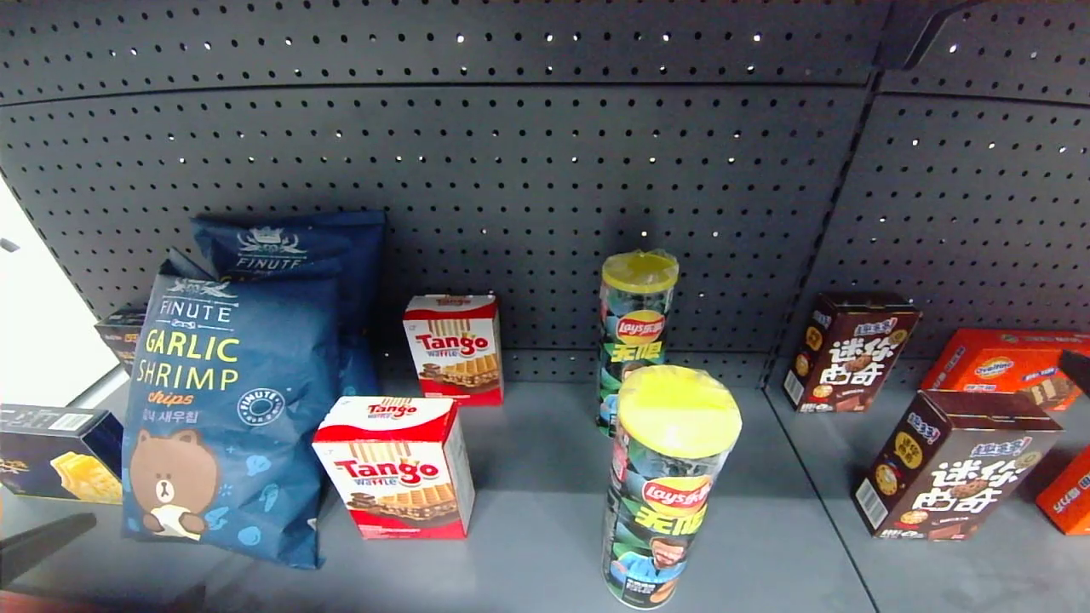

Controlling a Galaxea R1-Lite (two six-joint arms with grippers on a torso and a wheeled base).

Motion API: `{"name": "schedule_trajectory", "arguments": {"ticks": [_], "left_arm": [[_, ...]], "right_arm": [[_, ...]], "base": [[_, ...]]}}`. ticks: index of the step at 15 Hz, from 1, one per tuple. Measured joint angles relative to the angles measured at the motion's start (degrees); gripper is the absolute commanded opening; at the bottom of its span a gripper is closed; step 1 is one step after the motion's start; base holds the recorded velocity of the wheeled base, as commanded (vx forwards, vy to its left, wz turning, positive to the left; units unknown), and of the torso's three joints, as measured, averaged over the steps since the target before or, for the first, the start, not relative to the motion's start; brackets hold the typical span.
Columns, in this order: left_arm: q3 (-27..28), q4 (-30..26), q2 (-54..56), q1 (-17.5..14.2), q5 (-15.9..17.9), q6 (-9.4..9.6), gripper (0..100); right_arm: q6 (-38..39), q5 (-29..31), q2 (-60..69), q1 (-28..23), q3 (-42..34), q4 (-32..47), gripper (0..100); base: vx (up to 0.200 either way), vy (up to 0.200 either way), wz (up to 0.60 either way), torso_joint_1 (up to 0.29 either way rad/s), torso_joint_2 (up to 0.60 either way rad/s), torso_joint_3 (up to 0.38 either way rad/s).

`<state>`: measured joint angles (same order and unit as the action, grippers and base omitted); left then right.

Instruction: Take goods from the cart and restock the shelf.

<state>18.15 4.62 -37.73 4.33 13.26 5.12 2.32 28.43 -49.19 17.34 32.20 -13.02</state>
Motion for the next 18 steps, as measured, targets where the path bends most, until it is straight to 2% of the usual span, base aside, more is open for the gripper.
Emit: {"name": "schedule_trajectory", "arguments": {"ticks": [1, 2, 4, 5, 8, 10, 12, 16, 18], "left_arm": [[-1.9, -0.2, 1.9, -0.7, -0.2, 0.82, 100], [-3.9, -0.4, 3.9, -1.1, -0.6, 2.56, 100], [-7.7, -0.6, 8.2, -1.4, -3.3, 5.63, 100], [-9.0, -0.8, 10.0, -1.5, -5.2, 6.05, 100], [-11.9, -0.9, 14.8, -1.6, -7.7, 6.07, 100], [-14.7, -1.1, 19.1, -1.6, -9.4, 6.07, 100], [-16.6, -3.0, 23.6, -1.7, -10.7, 6.03, 100], [-16.9, -4.4, 30.1, -1.5, -10.6, 5.96, 100], [-17.0, -4.3, 31.7, -1.5, -10.5, 5.69, 100]], "right_arm": [[-0.7, 0.1, 3.3, -5.3, -3.1, 0.0, 100], [-1.1, 0.3, 6.7, -9.5, -6.5, 0.0, 100], [-1.6, 0.4, 13.3, -15.6, -12.7, 0.1, 100], [-1.7, 0.4, 16.1, -17.6, -15.1, 0.2, 100], [-1.8, 0.2, 23.1, -22.5, -20.7, 0.3, 100], [-1.9, -0.4, 27.7, -24.2, -23.9, 0.7, 100], [-2.1, -3.4, 32.9, -24.2, -27.5, 0.8, 100], [-2.3, -22.0, 41.8, -22.5, -31.7, 8.1, 100], [-2.3, -23.0, 43.3, -22.3, -32.0, 9.8, 100]], "base": [[0.0, 0.0, 0.0, 0.0, 0.0, 0.0], [0.0, 0.0, 0.0, 0.0, 0.0, 0.0], [0.0, 0.0, 0.0, 0.0, 0.0, 0.0], [0.0, 0.0, 0.0, 0.0, 0.0, 0.0], [0.0, 0.0, 0.0, 0.0, 0.0, 0.0], [0.0, 0.0, 0.0, 0.0, 0.0, 0.0], [0.0, 0.0, 0.0, 0.0, 0.0, 0.0], [0.0, 0.0, 0.0, 0.0, 0.0, 0.0], [0.0, 0.0, 0.0, 0.0, 0.0, 0.0]]}}
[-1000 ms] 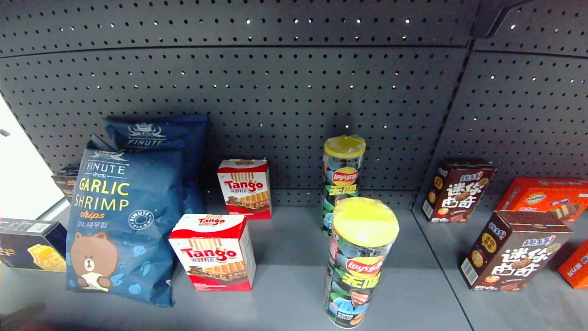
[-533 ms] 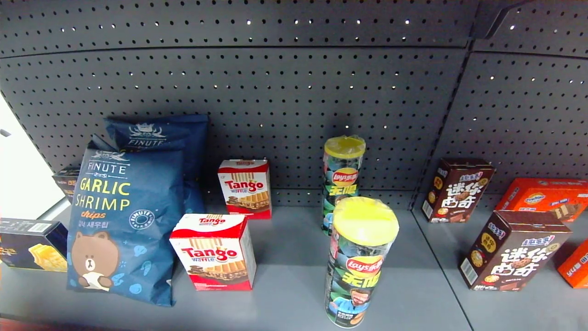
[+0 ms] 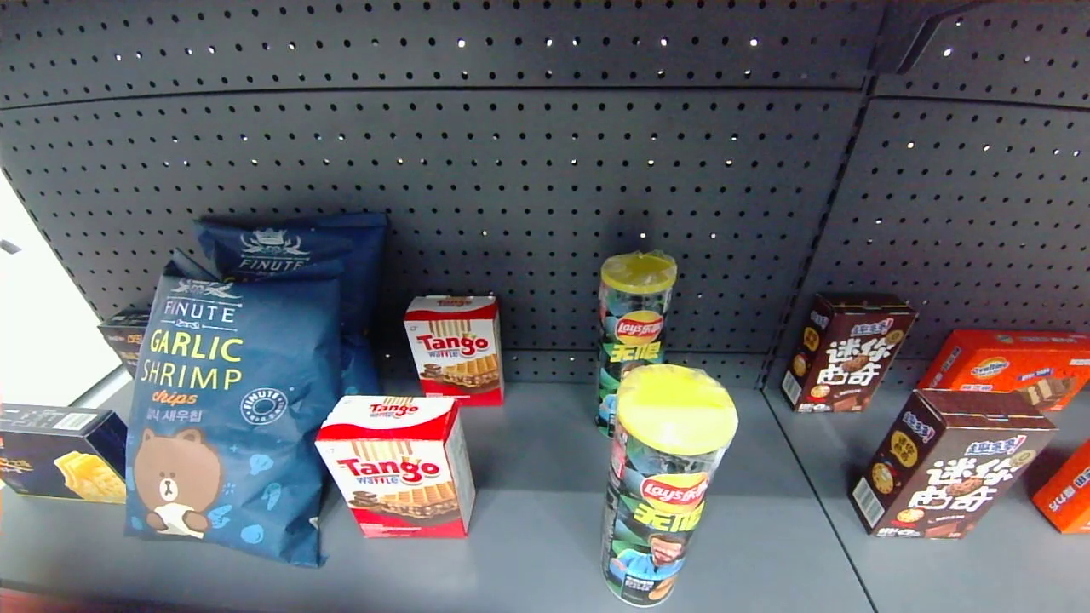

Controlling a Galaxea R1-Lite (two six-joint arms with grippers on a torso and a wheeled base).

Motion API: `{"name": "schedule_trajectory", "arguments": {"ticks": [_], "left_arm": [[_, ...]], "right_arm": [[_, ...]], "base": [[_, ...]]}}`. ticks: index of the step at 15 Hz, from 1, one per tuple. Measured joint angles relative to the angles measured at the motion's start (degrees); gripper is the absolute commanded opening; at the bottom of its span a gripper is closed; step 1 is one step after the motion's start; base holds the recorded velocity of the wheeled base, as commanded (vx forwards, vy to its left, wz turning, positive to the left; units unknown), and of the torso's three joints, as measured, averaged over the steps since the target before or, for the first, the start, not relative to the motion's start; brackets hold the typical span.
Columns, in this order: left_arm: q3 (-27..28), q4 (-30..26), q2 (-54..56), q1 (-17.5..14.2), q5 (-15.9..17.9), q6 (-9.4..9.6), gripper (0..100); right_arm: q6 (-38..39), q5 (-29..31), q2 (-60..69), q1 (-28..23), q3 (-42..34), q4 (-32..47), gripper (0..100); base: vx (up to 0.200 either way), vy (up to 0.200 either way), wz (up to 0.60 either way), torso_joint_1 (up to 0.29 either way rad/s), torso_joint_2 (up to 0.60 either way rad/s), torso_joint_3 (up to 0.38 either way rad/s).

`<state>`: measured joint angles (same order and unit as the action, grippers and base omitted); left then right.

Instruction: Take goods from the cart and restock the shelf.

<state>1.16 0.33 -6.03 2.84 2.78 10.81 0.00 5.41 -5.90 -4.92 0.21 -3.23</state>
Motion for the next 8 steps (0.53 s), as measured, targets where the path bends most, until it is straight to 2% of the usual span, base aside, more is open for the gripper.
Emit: {"name": "schedule_trajectory", "arguments": {"ticks": [1, 3, 4, 6, 8], "left_arm": [[0.0, 0.0, 0.5, 0.0, 1.0, 0.02, 100], [0.0, -0.2, 1.0, 0.0, 6.1, -0.01, 100], [0.1, -0.3, 1.1, 0.0, 8.9, -0.85, 100], [0.1, -0.1, 1.3, 0.0, 10.4, -3.01, 100], [0.1, -0.1, 1.3, 0.0, 12.0, -3.64, 100]], "right_arm": [[0.4, -0.4, 0.5, 0.1, 0.0, 0.0, 100], [2.5, -1.3, 0.9, 0.1, -0.1, 0.7, 100], [3.1, -1.6, 1.1, 0.1, -0.2, 2.3, 100], [1.3, -2.5, 1.2, 0.1, -0.2, 3.1, 100], [0.5, -3.0, 1.2, 0.1, -0.2, 3.1, 100]], "base": [[0.0, 0.0, 0.0, 0.0, 0.0, 0.0], [0.0, 0.0, 0.0, 0.0, 0.0, 0.0], [0.0, 0.0, 0.0, 0.0, 0.0, 0.0], [0.0, 0.0, 0.0, 0.0, 0.0, 0.0], [0.0, 0.0, 0.0, 0.0, 0.0, 0.0]]}}
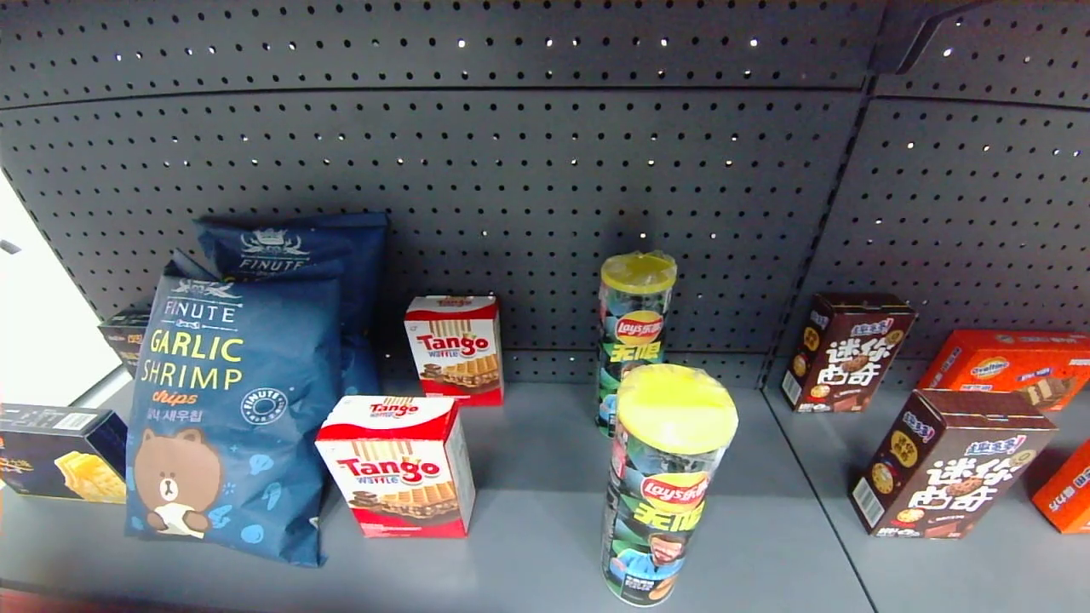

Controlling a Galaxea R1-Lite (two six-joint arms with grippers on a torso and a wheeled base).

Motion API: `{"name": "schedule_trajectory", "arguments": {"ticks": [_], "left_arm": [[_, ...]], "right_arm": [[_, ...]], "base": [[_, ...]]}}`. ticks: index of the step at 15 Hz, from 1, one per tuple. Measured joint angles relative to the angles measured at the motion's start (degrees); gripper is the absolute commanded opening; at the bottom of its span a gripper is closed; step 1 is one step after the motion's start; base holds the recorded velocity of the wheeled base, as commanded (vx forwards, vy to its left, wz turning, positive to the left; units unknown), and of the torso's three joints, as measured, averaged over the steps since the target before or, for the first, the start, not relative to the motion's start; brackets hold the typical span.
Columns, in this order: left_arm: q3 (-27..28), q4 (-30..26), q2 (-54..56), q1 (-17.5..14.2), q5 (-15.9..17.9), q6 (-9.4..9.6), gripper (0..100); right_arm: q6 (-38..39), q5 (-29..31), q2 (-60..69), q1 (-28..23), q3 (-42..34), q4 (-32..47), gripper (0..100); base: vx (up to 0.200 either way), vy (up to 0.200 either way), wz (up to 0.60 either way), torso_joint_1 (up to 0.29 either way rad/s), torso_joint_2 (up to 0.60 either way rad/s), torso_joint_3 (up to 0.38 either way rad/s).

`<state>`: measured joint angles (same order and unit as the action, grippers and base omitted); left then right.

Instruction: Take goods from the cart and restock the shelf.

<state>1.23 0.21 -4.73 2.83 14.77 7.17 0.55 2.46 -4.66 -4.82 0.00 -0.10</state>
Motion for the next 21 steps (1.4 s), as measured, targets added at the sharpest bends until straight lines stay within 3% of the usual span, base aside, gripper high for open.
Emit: {"name": "schedule_trajectory", "arguments": {"ticks": [1, 3, 4, 5, 9, 11, 14, 17, 21], "left_arm": [[0.0, -0.1, 0.0, -0.2, -0.7, -0.04, 100], [-0.2, -0.1, -0.1, -2.3, -10.2, -0.68, 100], [-0.7, -0.1, 0.0, -3.6, -13.6, -2.83, 100], [-0.9, -0.1, 0.1, -4.3, -14.2, -3.18, 100], [-1.2, -0.1, 0.5, -4.6, -10.7, -1.54, 100], [-1.2, -0.1, 1.6, -3.6, -10.6, -1.54, 100], [-1.2, -0.1, 3.7, -2.8, -10.8, -4.63, 100], [-1.2, -0.1, 4.3, -2.6, -10.5, -1.27, 100], [-1.2, -0.1, 4.4, -2.6, -10.7, -1.84, 100]], "right_arm": [[0.0, 0.0, 0.0, 0.0, 0.0, 0.0, 100], [0.0, -0.1, 0.0, 0.0, 0.0, 0.1, 100], [0.0, -0.1, 0.0, 0.0, 0.0, 0.0, 100], [0.0, -0.1, 0.0, 0.0, 0.0, 0.0, 100], [0.0, -0.2, 0.0, 0.0, 0.0, 0.0, 100], [-0.1, -0.2, 0.0, 0.0, 0.0, 0.0, 100], [-0.1, -0.3, 0.0, 0.0, 0.0, 0.0, 100], [-0.1, -0.3, 0.0, 0.0, 0.0, 0.0, 100], [-0.1, -0.3, 0.0, 0.0, 0.0, 0.0, 100]], "base": [[0.0, 0.0, 0.0, 0.0, 0.0, 0.0], [0.0, 0.0, 0.0, 0.0, 0.0, 0.0], [0.0, 0.0, 0.0, 0.0, 0.0, 0.0], [0.0, 0.0, 0.0, 0.0, 0.0, 0.0], [0.0, 0.0, 0.0, 0.0, 0.0, 0.0], [-0.2, 0.0, 0.0, 0.002, 0.0, -0.005], [0.0, 0.0, 0.0, 0.0, 0.0, 0.0], [0.0, 0.0, 0.0, 0.0, 0.0, 0.0], [0.0, -0.1, 0.0, 0.0, 0.0, 0.002]]}}
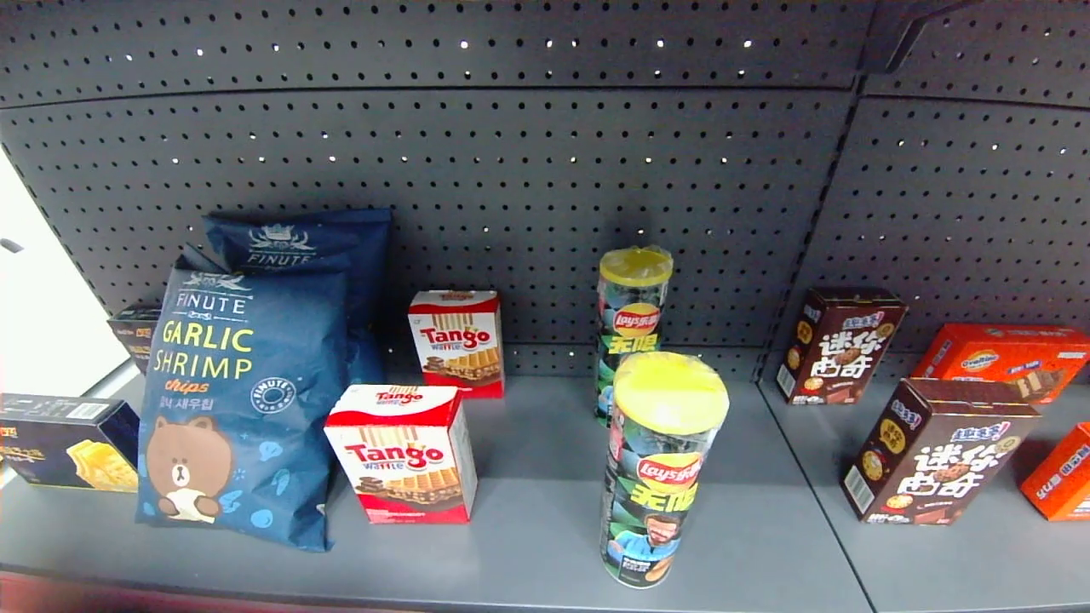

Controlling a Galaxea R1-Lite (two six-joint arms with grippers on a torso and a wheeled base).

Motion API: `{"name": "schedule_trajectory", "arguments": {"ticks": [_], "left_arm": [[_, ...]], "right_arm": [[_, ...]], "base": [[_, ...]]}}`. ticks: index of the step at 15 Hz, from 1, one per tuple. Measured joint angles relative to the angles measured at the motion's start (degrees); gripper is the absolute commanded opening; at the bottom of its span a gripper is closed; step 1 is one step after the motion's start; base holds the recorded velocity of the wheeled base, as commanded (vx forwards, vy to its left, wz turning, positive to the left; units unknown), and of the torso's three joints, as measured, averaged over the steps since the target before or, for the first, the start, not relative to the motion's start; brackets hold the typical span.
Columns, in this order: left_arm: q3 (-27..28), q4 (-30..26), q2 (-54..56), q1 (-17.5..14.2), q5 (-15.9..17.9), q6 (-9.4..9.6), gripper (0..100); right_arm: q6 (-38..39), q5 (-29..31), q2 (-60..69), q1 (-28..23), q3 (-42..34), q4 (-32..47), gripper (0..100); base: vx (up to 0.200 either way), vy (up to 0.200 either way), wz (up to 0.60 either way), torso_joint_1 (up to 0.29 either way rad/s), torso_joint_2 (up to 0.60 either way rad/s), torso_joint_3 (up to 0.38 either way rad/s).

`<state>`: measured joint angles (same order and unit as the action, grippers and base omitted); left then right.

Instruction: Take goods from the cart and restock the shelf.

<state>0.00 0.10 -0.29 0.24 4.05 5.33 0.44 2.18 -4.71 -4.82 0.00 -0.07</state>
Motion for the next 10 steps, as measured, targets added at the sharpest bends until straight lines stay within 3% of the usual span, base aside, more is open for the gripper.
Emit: {"name": "schedule_trajectory", "arguments": {"ticks": [3, 6, 10], "left_arm": [[0.0, -0.1, 0.0, 0.0, 0.0, -1.15, 100], [0.0, -0.1, 0.0, 0.0, -0.2, -1.23, 100], [0.0, 0.0, 0.0, 0.0, 0.2, -1.88, 100]], "right_arm": [[0.0, 0.0, 0.0, 0.0, 0.0, 0.1, 100], [0.0, 0.0, 0.0, 0.0, 0.0, 0.0, 100], [0.0, 0.0, 0.0, 0.0, 0.0, 0.0, 100]], "base": [[0.0, 0.0, 0.0, 0.0, 0.0, 0.0], [0.0, -0.2, 0.0, 0.002, 0.0, -0.001], [0.0, 0.0, 0.0, 0.0, 0.0, 0.0]]}}
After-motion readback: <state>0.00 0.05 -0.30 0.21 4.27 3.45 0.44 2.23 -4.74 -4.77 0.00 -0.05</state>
